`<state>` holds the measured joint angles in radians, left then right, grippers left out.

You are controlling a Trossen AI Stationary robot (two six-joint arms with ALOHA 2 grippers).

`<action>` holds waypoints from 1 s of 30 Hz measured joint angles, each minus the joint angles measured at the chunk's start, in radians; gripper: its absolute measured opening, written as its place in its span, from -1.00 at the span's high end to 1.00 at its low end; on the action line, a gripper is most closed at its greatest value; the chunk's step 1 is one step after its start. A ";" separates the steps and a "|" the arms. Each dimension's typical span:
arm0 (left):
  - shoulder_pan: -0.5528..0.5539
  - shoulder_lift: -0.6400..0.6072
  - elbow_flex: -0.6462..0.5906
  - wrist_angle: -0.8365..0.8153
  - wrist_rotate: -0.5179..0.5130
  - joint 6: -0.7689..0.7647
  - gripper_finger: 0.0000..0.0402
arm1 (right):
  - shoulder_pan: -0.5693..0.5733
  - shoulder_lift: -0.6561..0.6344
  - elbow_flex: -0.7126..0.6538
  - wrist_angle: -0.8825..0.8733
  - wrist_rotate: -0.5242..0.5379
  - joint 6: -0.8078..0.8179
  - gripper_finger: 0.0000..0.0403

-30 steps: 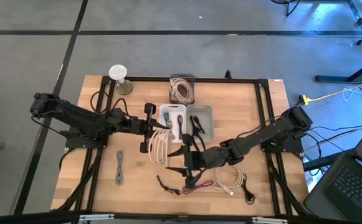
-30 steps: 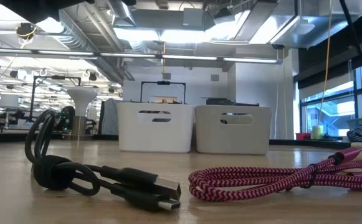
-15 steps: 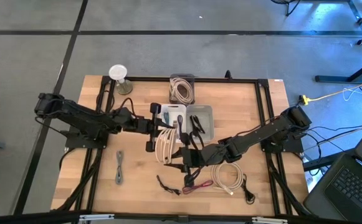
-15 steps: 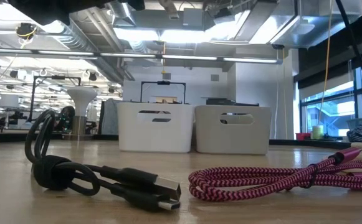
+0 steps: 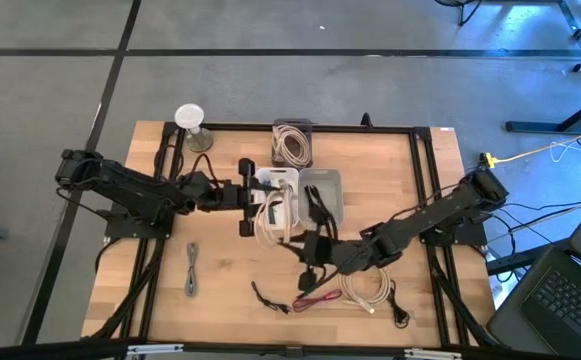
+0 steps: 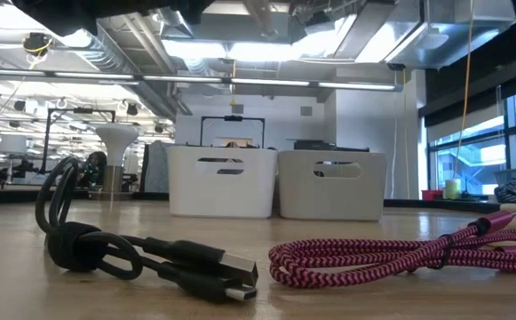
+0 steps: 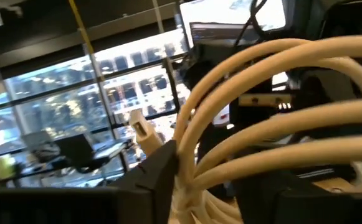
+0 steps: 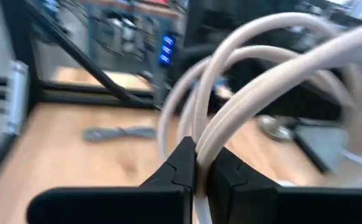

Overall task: Pick & Place USB Port
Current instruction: Put the light brown HDMI cable into the black bin

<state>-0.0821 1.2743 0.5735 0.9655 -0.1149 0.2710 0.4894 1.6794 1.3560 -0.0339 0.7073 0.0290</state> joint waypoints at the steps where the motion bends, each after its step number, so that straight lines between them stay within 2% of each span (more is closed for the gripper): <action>1: 0.000 0.000 0.000 -0.001 -0.015 0.000 0.27 | 0.008 -0.016 0.000 -0.045 0.039 0.018 0.92; 7: 0.000 -0.002 0.000 -0.009 -0.079 0.002 0.02 | 0.039 -0.126 0.000 -0.380 0.251 0.211 0.92; 12: -0.004 -0.004 0.000 -0.035 -0.082 0.004 -0.05 | 0.034 -0.225 0.000 -0.607 0.377 0.382 0.92; 16: -0.001 -0.004 0.000 -0.077 -0.127 0.003 -0.05 | 0.026 -0.281 0.000 -0.716 0.402 0.459 0.93; 18: -0.002 -0.004 0.000 -0.082 -0.124 -0.018 -0.04 | -0.006 -0.304 -0.002 -0.719 0.347 0.452 0.93; 21: -0.002 -0.004 0.000 -0.081 -0.090 -0.081 -0.02 | -0.102 -0.322 -0.002 -0.699 0.200 0.392 0.93; 26: -0.005 -0.004 0.000 -0.078 0.008 -0.158 -0.03 | -0.344 -0.314 -0.004 -0.650 -0.134 0.286 0.93; 30: -0.027 -0.004 -0.001 -0.079 0.013 -0.155 -0.03 | -0.524 -0.289 -0.005 -0.576 -0.334 0.208 0.93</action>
<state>-0.1093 1.2705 0.5728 0.8864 -0.1020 0.1165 -0.0344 1.3907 1.3510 -0.6098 0.3728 0.2366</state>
